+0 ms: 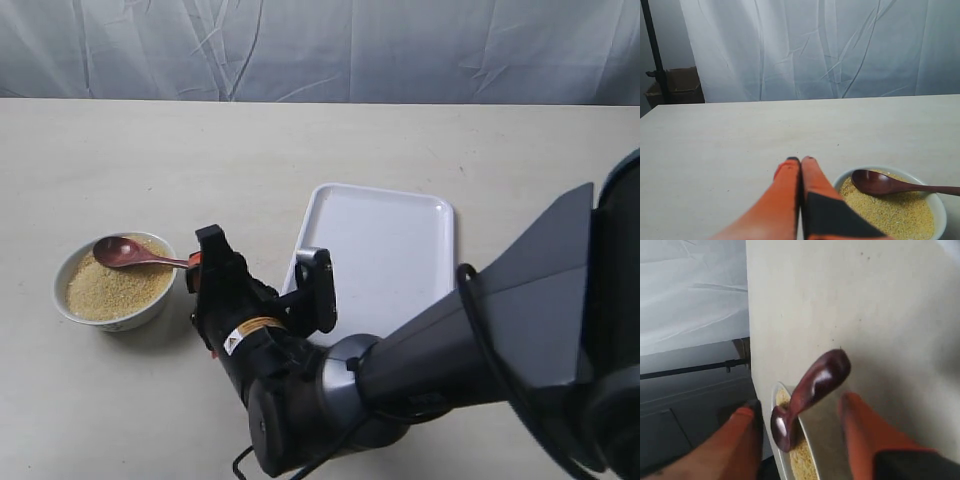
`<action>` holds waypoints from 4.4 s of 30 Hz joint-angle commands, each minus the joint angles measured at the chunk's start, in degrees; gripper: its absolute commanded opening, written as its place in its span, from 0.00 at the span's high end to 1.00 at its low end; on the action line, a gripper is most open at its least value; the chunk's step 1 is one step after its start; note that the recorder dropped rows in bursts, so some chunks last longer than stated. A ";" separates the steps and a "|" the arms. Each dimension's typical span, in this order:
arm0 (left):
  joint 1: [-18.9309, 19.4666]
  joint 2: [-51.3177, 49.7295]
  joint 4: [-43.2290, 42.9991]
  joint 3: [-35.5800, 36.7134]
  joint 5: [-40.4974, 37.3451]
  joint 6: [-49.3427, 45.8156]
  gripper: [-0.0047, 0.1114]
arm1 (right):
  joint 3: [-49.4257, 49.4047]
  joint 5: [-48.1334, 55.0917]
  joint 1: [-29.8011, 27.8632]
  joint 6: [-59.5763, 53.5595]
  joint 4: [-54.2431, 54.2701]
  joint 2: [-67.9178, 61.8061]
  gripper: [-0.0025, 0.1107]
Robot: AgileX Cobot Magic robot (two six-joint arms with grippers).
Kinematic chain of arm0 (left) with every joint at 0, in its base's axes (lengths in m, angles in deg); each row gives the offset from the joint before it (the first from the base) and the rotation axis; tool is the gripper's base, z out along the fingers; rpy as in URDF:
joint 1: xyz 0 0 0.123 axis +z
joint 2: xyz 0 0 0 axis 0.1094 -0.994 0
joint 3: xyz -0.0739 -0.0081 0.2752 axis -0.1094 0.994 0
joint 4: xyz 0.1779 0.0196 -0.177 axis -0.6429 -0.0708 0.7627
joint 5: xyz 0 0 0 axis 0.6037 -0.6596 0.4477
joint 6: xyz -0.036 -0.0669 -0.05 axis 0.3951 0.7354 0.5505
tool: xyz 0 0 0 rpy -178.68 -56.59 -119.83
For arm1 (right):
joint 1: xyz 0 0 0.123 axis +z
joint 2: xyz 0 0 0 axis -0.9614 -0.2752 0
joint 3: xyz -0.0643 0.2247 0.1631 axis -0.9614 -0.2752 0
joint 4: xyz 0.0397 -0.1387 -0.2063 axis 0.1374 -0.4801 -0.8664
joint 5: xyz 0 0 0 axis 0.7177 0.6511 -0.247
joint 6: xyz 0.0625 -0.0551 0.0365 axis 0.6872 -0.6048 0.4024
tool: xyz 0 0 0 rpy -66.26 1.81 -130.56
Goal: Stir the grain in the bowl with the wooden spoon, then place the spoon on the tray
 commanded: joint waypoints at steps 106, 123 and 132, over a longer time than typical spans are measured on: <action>-0.07 0.21 -0.15 0.14 0.27 0.01 0.96 | 12.05 19.96 -1.46 -90.45 -14.19 7.32 0.98; -0.07 0.21 -0.15 0.14 0.27 0.01 0.96 | 12.05 17.13 -4.74 -95.36 -8.61 10.50 0.98; -0.07 0.21 -0.15 0.14 0.27 0.01 0.96 | 12.05 21.21 -4.62 -95.46 -5.22 5.37 0.98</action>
